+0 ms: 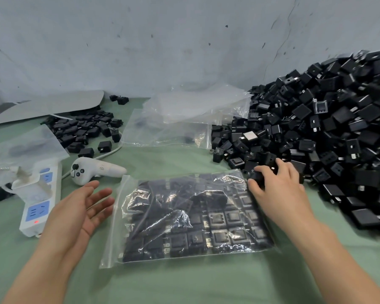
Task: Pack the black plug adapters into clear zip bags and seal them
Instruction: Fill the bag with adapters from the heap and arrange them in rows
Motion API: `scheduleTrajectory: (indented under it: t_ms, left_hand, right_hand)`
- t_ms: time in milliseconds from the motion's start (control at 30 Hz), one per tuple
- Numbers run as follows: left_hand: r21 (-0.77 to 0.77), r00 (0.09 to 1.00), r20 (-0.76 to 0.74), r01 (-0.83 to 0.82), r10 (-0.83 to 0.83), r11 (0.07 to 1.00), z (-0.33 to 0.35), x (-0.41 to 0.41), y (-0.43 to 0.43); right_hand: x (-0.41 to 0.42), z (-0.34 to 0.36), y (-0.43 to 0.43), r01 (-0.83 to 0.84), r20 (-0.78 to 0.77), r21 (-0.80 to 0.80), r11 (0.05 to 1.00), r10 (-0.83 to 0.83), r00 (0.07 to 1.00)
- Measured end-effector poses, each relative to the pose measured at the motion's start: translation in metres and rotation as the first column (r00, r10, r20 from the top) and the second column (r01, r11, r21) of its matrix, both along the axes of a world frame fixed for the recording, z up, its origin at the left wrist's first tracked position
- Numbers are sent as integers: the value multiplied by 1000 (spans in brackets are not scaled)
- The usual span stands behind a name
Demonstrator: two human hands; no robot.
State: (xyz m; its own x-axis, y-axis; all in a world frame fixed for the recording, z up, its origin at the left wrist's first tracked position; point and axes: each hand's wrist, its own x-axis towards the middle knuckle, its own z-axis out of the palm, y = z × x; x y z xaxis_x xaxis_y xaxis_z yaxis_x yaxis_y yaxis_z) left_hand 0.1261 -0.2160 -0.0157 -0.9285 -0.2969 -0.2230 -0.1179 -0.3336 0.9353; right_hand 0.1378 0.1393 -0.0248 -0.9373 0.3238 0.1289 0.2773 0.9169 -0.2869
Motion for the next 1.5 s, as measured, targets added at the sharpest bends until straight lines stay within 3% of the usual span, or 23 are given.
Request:
scheduleTrajectory:
  t_ms: [167,400,833,1200,1433,1500]
  left_hand:
    - [7,1000,8,-10,10,1000,-2,-4,3]
    - [18,1000,1,-12,12,1000,-6,-9,3]
    - [0,999,-1,-43,43,999,-12,-19,-1]
    - [-12,999,12,-43,43,999,-18,-23,-7]
    - [-6,999,12,-43,43,999,-20,-24,-9]
    - [-8,999,11,-41,41,999,-21,-25,-9]
  right_hand:
    - [4,-2,1,2,-39,33,999,-1,999]
    - [1,-9,4,-9,-171,-98,995,-8,985]
    - [-22,-17,9,22,-96,-51,998,-27,995]
    - [-17,-21,9,-18,-229,-28,999,11,973]
    - [-19,-19,12,27,-385,-267,963,-132,913]
    - [-21,-18,12,21,-374,-242,970,-114,920]
